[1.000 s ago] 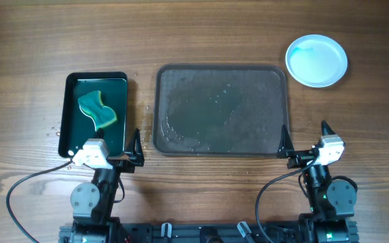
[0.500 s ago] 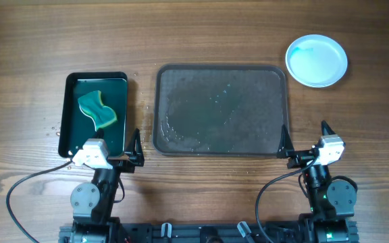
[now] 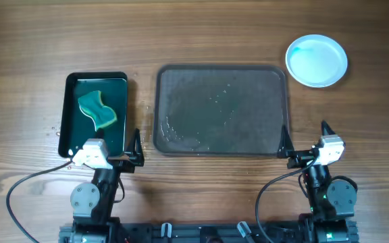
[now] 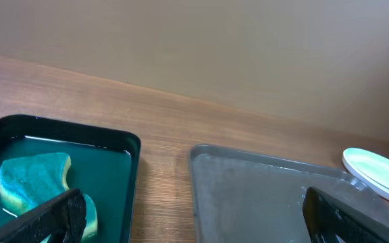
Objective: Clean dirty plates on tray and stack at the side
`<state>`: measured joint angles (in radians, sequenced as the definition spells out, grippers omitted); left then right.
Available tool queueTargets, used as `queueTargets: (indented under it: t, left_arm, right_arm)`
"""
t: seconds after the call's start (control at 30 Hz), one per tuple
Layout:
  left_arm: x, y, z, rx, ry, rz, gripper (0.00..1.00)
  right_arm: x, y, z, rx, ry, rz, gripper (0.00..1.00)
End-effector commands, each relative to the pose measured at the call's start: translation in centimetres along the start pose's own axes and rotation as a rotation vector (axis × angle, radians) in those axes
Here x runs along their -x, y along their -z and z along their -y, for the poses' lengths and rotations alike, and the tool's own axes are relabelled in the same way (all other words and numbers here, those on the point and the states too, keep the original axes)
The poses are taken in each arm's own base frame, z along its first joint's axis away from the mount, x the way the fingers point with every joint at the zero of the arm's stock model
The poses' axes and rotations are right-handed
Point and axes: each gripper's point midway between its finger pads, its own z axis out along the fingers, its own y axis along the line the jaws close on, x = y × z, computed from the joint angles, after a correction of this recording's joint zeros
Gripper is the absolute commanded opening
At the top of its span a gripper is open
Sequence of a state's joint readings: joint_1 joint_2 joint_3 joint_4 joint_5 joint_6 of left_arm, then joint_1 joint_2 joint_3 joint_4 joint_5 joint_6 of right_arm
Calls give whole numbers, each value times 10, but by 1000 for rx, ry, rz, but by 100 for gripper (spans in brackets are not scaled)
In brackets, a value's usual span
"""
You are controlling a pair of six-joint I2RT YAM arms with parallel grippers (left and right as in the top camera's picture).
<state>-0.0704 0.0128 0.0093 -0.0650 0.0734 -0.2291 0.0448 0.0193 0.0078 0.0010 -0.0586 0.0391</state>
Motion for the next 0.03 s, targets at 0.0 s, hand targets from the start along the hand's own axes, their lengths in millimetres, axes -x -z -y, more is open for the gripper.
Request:
queueTargets:
  t: [0.0]
  left_arm:
    - [-2,0,1,-8,-13,-5,100]
  right_arm:
    - [1,0,2,-11,13,7,100]
